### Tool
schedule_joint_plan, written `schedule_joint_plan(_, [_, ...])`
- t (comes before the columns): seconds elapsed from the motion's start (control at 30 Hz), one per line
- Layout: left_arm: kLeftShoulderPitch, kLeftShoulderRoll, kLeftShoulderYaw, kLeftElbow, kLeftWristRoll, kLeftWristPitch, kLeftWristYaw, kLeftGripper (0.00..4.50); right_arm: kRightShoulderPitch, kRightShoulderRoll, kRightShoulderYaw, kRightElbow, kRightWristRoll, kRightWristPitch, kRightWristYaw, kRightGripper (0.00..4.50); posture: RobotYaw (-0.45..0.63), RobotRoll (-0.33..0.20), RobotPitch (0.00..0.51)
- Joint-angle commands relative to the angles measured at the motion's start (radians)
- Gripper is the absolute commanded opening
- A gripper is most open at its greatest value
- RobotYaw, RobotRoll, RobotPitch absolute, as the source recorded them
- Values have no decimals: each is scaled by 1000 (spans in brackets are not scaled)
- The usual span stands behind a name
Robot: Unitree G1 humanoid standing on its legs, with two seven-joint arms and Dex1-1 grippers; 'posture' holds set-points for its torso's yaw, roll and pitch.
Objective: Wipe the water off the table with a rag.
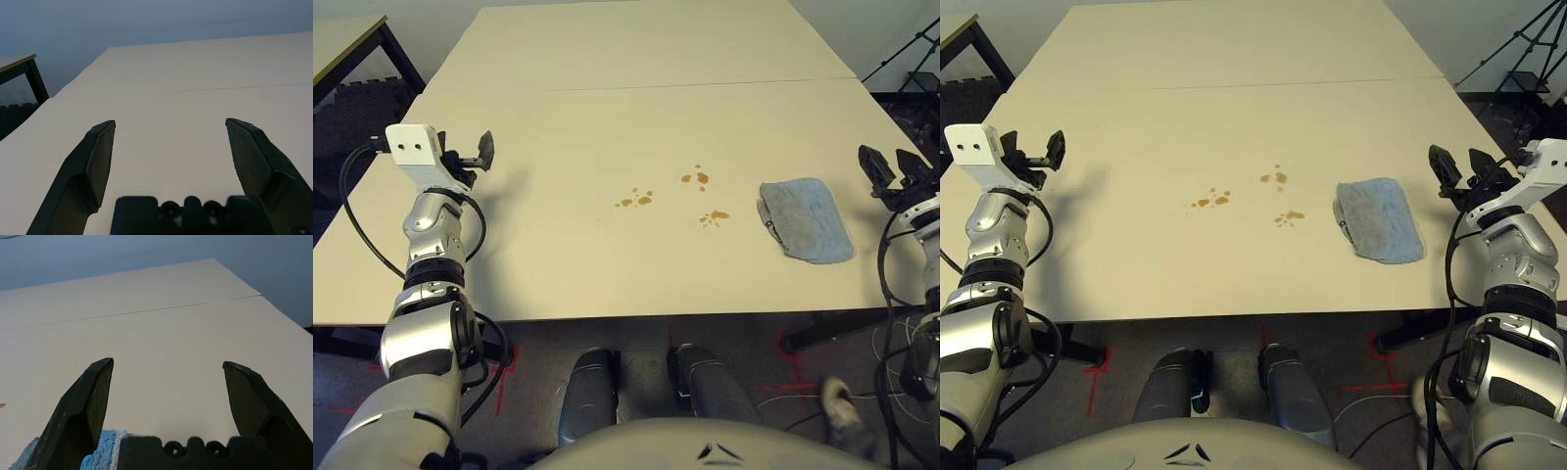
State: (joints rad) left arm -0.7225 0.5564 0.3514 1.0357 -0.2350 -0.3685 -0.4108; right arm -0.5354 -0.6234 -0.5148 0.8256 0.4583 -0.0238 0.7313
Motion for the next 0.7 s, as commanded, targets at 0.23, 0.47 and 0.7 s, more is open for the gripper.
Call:
schedule_joint_plan(0.23, [24, -8, -66, -104, -37, 100, -298, 4500, 7, -23, -1, 21, -4, 6, -3, 4459, -160, 0, 151])
schedule_joint_plan(0.47, [171, 38, -124, -424, -190, 431, -682, 4500, 9, 6, 17, 25, -12, 1, -4, 4459, -144, 0, 141])
schedule_joint_plan(0.7, [262, 109, -194, -606, -213, 595, -851, 4500, 15, 5, 17, 21, -10, 8, 0, 4459, -146, 0, 141])
